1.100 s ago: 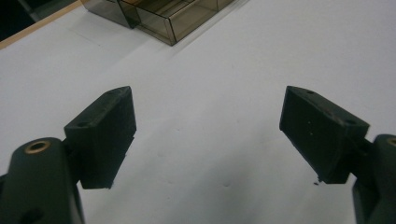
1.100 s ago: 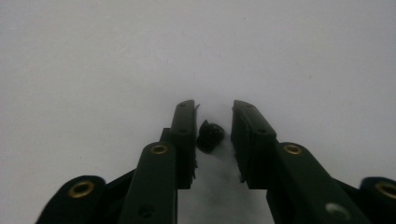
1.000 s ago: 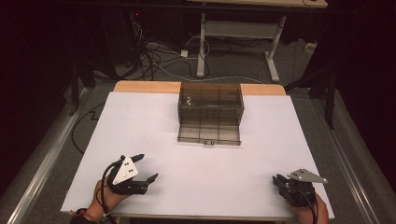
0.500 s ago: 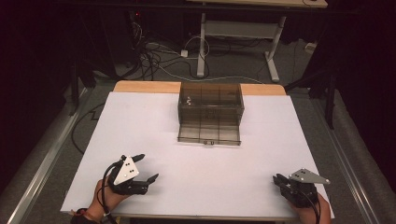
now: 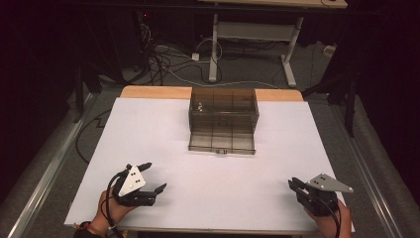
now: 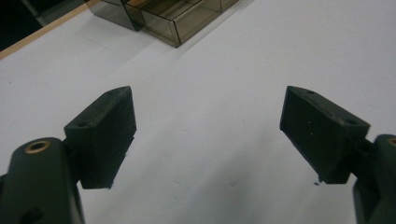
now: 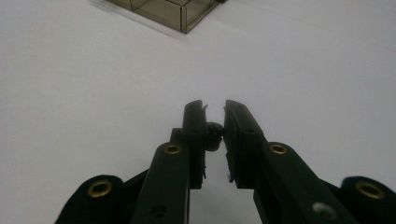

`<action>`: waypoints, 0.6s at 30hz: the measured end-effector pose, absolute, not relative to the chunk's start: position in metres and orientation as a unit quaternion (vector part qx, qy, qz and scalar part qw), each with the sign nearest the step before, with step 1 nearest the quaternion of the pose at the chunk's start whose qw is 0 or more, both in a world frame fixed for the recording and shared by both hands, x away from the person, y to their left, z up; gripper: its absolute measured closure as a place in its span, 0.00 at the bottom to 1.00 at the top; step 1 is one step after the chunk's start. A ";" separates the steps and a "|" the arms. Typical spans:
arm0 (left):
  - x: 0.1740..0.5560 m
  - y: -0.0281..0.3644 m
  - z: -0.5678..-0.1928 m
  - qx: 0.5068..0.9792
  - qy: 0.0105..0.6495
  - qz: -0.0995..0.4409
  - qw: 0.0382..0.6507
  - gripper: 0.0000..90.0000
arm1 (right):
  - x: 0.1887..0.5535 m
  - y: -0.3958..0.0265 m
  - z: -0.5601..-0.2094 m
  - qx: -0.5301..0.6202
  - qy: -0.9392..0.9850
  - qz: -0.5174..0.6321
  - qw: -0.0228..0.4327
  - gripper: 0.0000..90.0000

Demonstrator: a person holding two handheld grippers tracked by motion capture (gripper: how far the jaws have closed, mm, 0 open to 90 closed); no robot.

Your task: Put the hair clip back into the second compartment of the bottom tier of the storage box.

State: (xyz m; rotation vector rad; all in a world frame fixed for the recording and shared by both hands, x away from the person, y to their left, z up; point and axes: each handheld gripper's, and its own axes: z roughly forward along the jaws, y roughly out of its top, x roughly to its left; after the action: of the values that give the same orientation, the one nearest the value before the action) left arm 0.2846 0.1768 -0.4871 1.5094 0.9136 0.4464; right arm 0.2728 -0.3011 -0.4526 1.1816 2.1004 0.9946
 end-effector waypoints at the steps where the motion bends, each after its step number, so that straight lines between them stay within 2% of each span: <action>1: 0.285 0.177 -0.487 0.655 0.395 0.194 0.614 0.19 | 0.273 -0.301 -0.451 0.436 0.777 0.369 0.265 0.88; 18: 0.284 0.175 -0.489 0.660 0.390 0.190 0.613 0.19 | 0.287 -0.287 -0.436 0.407 0.782 0.381 0.279 0.88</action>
State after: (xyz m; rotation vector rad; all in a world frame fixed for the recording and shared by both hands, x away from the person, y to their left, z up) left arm 0.2840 0.1746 -0.4892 1.5217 0.8994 0.4385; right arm 0.2866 -0.2867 -0.4365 1.0915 2.0969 1.0226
